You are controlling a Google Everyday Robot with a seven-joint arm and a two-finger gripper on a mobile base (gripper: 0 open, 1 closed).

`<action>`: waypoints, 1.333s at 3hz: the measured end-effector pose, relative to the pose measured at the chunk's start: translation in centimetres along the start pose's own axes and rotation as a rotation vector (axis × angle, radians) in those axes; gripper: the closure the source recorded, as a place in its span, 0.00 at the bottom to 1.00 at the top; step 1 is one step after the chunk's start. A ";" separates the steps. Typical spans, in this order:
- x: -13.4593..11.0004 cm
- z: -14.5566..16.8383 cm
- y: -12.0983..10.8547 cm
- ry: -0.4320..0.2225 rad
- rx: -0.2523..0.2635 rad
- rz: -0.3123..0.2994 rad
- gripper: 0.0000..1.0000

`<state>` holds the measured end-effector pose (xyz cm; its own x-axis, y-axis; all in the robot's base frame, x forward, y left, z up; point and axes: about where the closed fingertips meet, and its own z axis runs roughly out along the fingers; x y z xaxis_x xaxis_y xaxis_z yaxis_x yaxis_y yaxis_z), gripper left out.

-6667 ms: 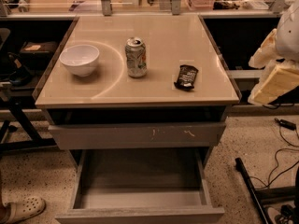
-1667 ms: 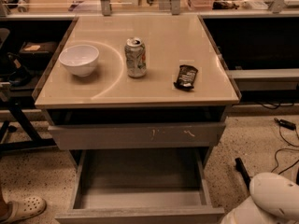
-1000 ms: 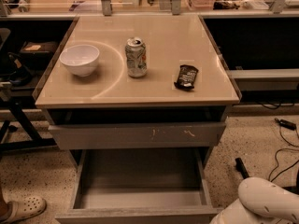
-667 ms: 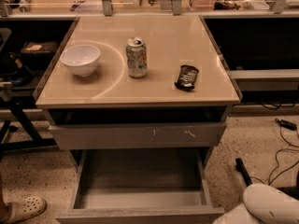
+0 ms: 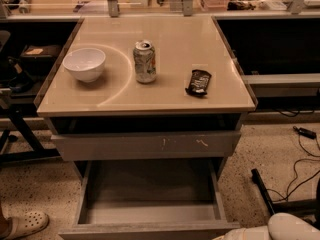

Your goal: Close middle drawer

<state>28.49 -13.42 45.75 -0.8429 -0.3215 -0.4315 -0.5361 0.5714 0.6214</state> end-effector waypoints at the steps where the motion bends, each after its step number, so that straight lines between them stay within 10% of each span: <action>1: -1.4 0.7 -3.3 -0.092 0.060 0.033 1.00; 4: -4.4 1.3 -6.9 -0.189 0.131 0.072 1.00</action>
Offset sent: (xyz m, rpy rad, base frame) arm 0.0836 -0.0239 -0.0653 -0.0249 -0.0844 -0.2598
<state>35.97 -14.97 42.50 -0.8485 -0.1363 -0.5113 -0.4538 0.6846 0.5705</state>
